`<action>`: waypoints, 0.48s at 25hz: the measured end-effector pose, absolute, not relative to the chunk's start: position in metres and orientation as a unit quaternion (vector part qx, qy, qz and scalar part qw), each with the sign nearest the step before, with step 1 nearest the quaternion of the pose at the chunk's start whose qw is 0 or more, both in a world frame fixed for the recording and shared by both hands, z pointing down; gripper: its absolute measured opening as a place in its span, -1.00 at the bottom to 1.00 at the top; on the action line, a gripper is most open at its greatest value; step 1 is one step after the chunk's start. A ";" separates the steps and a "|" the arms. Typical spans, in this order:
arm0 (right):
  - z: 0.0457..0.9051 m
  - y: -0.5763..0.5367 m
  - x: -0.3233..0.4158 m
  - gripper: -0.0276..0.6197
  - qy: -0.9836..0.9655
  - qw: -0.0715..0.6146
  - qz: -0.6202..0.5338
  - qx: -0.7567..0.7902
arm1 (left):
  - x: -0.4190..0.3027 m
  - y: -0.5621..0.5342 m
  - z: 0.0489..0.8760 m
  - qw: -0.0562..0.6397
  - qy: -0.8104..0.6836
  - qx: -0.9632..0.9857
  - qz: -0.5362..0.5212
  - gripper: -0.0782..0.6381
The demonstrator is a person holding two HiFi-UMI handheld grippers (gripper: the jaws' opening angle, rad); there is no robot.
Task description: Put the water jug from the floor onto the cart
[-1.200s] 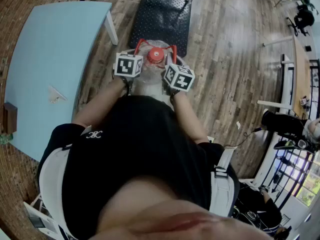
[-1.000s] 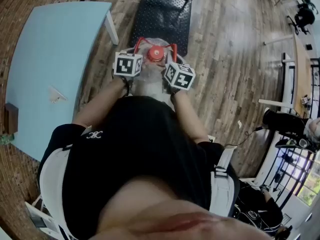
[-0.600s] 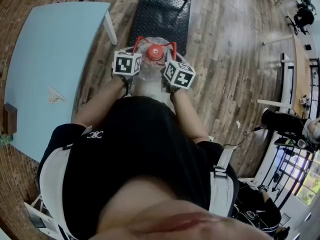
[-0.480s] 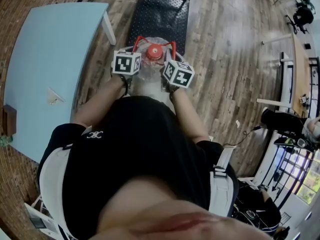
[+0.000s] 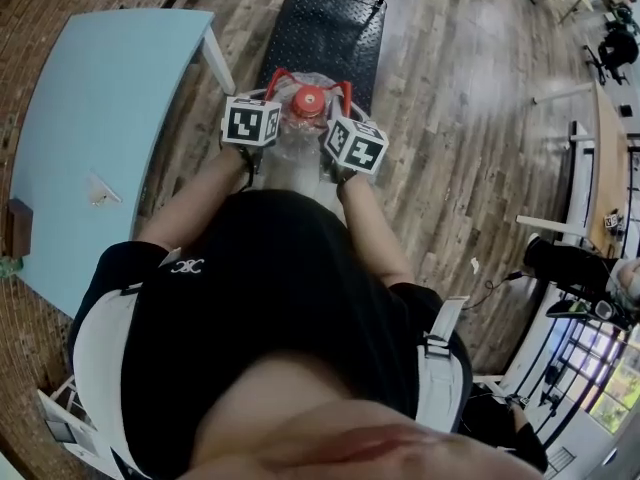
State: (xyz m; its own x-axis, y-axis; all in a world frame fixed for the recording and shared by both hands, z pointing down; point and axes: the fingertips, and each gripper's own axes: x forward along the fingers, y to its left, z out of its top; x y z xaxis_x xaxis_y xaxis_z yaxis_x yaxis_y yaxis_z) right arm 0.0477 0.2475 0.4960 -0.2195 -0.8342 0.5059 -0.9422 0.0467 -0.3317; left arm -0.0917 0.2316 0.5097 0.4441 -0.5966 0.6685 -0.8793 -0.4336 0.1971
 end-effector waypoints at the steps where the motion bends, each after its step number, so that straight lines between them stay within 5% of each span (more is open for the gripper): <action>1: 0.495 0.245 0.050 -0.87 -0.721 0.087 0.306 0.615 | -0.090 0.229 0.508 0.271 -0.463 0.803 0.260 -0.71; 12: 0.492 0.222 0.084 -0.87 -0.738 0.078 0.306 0.596 | -0.053 0.213 0.502 0.272 -0.481 0.792 0.258 -0.71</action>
